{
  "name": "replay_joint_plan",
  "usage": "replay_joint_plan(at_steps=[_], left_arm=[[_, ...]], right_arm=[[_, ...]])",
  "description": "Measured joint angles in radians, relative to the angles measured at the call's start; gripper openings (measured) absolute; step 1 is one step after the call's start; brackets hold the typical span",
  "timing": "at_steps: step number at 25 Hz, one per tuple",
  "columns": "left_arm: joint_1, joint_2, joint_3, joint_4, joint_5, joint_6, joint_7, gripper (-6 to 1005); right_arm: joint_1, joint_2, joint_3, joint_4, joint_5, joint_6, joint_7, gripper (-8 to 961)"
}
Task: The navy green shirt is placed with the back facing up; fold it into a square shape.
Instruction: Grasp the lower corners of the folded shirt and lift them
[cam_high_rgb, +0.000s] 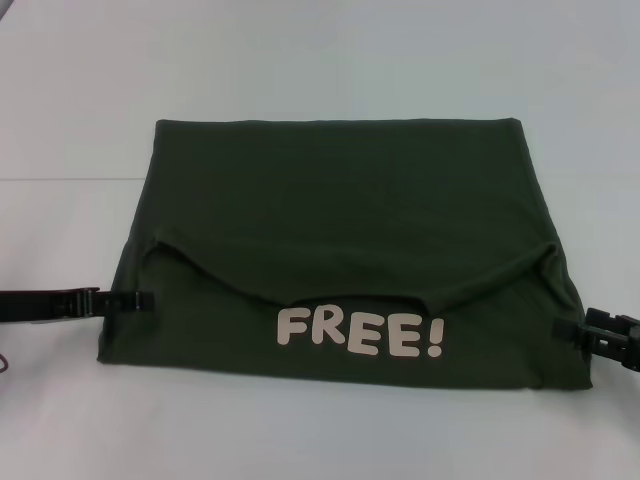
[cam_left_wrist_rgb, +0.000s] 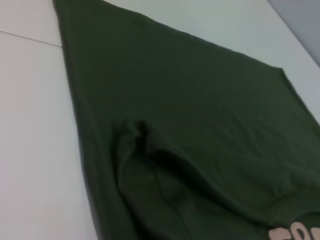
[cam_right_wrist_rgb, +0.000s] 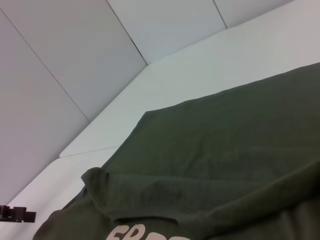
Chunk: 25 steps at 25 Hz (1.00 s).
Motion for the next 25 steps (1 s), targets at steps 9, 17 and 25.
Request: replay_joint_plan(at_steps=[9, 17, 25], left_arm=[[0.006, -0.020, 0.001, -0.024, 0.003, -0.074, 0.029, 896], [0.001, -0.045, 0.017, -0.038, 0.005, -0.115, 0.055, 886], [0.004, -0.050, 0.045, -0.039, 0.006, -0.125, 0.047, 868]], right_arm=[[0.008, 0.004, -0.002, 0.001, -0.002, 0.009, 0.003, 943], [0.010, 0.004, -0.014, 0.006, -0.002, 0.020, 0.003, 943], [0.012, 0.004, -0.016, 0.005, -0.002, 0.021, 0.008, 942]])
